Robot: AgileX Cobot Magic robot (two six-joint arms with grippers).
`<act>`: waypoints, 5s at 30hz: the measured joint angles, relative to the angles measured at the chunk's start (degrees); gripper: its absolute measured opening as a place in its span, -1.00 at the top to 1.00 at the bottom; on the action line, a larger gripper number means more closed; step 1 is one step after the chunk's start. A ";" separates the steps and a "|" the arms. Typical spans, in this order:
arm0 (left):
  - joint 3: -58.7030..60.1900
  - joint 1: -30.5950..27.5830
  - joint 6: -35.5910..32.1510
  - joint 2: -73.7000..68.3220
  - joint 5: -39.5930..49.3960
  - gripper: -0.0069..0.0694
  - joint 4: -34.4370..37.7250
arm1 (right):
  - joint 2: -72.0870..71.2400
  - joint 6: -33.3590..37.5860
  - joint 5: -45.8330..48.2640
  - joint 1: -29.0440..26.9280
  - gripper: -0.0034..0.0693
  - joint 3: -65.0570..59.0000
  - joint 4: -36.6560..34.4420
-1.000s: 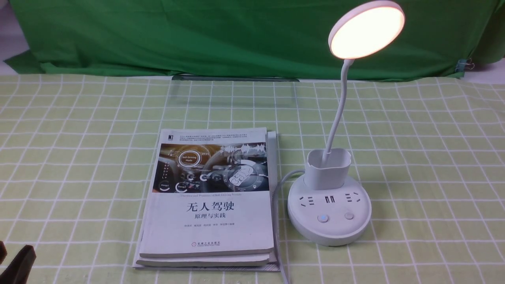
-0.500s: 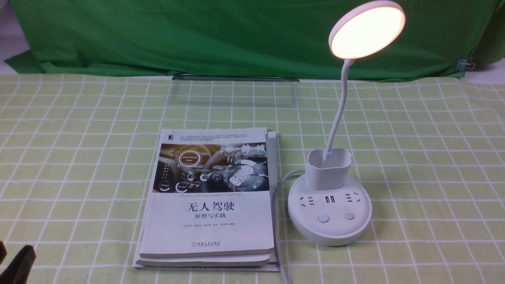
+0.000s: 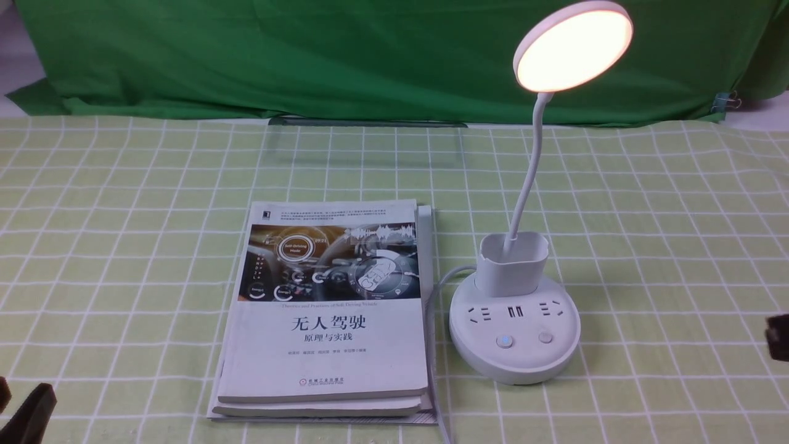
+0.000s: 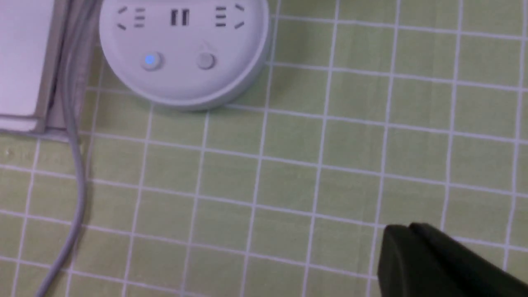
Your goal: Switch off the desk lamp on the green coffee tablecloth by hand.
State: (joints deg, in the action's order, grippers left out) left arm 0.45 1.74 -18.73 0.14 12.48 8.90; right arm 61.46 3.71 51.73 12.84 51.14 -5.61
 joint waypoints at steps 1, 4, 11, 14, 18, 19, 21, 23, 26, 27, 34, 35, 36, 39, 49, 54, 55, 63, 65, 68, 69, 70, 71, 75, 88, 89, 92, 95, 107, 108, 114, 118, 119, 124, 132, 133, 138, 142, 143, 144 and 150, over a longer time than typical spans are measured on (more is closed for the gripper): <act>0.00 0.00 0.00 0.00 0.00 0.18 0.00 | 3.25 0.05 0.00 2.04 0.79 1.36 0.46; 0.00 0.00 0.00 0.00 0.00 0.18 0.00 | 9.18 -0.39 -0.73 6.68 0.79 4.17 1.81; 0.00 0.00 0.00 0.00 0.00 0.18 0.00 | 24.10 -1.59 -3.91 15.94 0.79 11.67 3.44; 0.00 0.00 0.00 0.00 0.00 0.18 0.00 | 28.89 -1.53 -4.91 17.11 0.79 13.59 3.37; 0.00 0.00 0.00 0.00 0.00 0.18 0.00 | 33.70 -1.38 -6.46 17.33 0.79 14.70 3.36; 0.00 0.00 0.00 0.00 0.00 0.18 0.00 | 34.40 -1.34 -6.92 17.33 0.79 14.78 3.36; 0.00 0.00 0.00 0.00 0.00 0.18 0.00 | 35.84 -1.25 -7.73 17.33 0.79 14.90 3.32; 0.00 0.00 0.00 0.00 0.00 0.18 0.00 | 37.12 -0.86 -8.94 17.33 0.79 15.01 2.75; 0.00 0.00 0.00 0.00 0.00 0.18 0.00 | 38.22 0.19 -10.20 17.33 0.79 15.07 1.35; 0.00 0.00 0.00 0.00 0.00 0.18 0.00 | 38.35 0.27 -10.39 17.33 0.79 15.07 1.14; 0.00 0.00 0.00 0.00 0.00 0.18 0.00 | 38.88 0.56 -12.39 16.12 0.79 15.37 0.52; 0.00 0.00 0.00 0.00 0.00 0.18 0.00 | 38.88 0.56 -12.45 16.15 0.79 15.37 0.52; 0.00 0.00 0.00 0.00 0.00 0.18 0.00 | 39.41 0.56 -12.50 15.79 0.79 15.37 0.52; 0.00 0.00 0.00 0.00 0.00 0.18 0.00 | 40.07 0.56 -12.57 15.70 0.79 15.37 0.52; 0.00 0.00 0.00 0.00 0.00 0.18 0.00 | 43.70 0.64 -14.07 15.70 0.79 16.20 0.47; 0.00 0.00 0.00 0.00 0.00 0.18 0.00 | 44.05 0.58 -13.18 15.64 0.79 16.58 0.47; 0.00 0.00 0.00 0.00 0.00 0.18 0.00 | 43.66 0.58 -13.13 15.64 0.79 16.58 0.47; 0.00 0.00 0.00 0.00 0.00 0.18 0.00 | 39.46 0.58 -13.28 15.64 0.79 16.12 0.64; 0.00 0.00 0.00 0.00 0.00 0.18 0.00 | 38.73 0.58 -13.54 15.64 0.79 16.12 0.64; 0.00 0.00 0.00 0.00 0.00 0.18 0.00 | 38.78 0.58 -14.40 15.64 0.79 16.12 0.71; 0.00 0.00 0.00 0.00 0.00 0.18 0.00 | 38.84 0.58 -14.67 15.64 0.79 16.12 0.71; 0.00 0.00 0.00 0.00 0.00 0.18 0.00 | 39.07 0.58 -14.87 15.64 0.79 16.12 0.71; 0.00 0.00 0.00 0.00 0.00 0.18 0.00 | 39.37 0.58 -15.02 15.64 0.79 16.12 0.71; 0.00 0.00 0.00 0.00 0.00 0.18 0.00 | 41.75 0.58 -14.86 15.64 0.79 16.12 0.71; 0.00 0.00 0.00 0.00 0.00 0.18 0.00 | 42.47 0.58 -13.99 15.64 0.79 16.23 1.29; 0.00 0.00 0.00 0.00 0.00 0.18 0.00 | 41.83 0.58 -14.16 15.64 0.79 16.18 1.36; 0.00 0.00 0.00 0.00 0.00 0.18 0.00 | 39.87 0.58 -14.25 15.64 0.79 16.12 1.52; 0.00 0.00 0.00 0.00 0.00 0.18 0.00 | 38.63 0.58 -14.38 15.64 0.79 16.12 1.66; 0.00 0.00 0.00 0.00 0.00 0.18 0.00 | 43.25 0.58 -14.94 15.64 0.79 15.91 1.76; 0.00 0.00 0.00 0.00 0.00 0.18 0.00 | 43.31 0.58 -14.94 15.64 0.79 15.91 1.76; 0.00 0.00 0.00 0.00 0.00 0.18 0.00 | 43.11 0.58 -14.89 15.64 0.79 16.02 1.76; 0.00 0.00 0.00 0.00 0.00 0.18 0.00 | 39.90 0.58 -13.22 15.64 0.79 15.65 1.76; 0.00 0.00 0.00 0.00 0.00 0.18 0.00 | 38.64 0.52 -12.82 15.64 0.79 15.36 1.76; 0.00 0.00 0.00 0.00 0.00 0.18 0.00 | 27.30 -0.31 -12.38 15.64 0.79 9.81 1.76; 0.00 0.00 0.00 0.00 0.00 0.18 0.00 | 7.84 -0.50 -9.29 15.64 0.78 -0.11 1.76; 0.00 0.00 0.00 0.00 0.00 0.18 0.00 | 5.31 -0.55 -8.07 15.64 0.78 -0.54 1.76; 0.00 0.00 0.00 0.00 0.00 0.18 0.00 | -2.43 -0.54 -5.58 15.64 0.76 -0.95 1.76; 0.00 0.00 0.00 0.00 0.00 0.18 0.00 | -6.66 -0.65 -7.56 15.64 0.74 -0.95 1.76; 0.00 0.00 0.00 0.00 0.00 0.18 0.00 | -8.15 -0.75 -9.13 15.64 0.72 -0.95 1.76; 0.00 0.00 0.00 0.00 0.00 0.18 0.00 | -8.47 -0.75 -9.32 15.64 0.72 -0.95 1.76; 0.00 0.00 0.00 0.00 0.00 0.18 0.00 | -13.47 -1.01 -10.95 15.59 0.79 -2.98 3.47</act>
State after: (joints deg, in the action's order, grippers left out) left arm 0.45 1.74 -18.73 0.14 12.48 8.90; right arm 47.99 2.70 40.79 28.43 48.16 -2.14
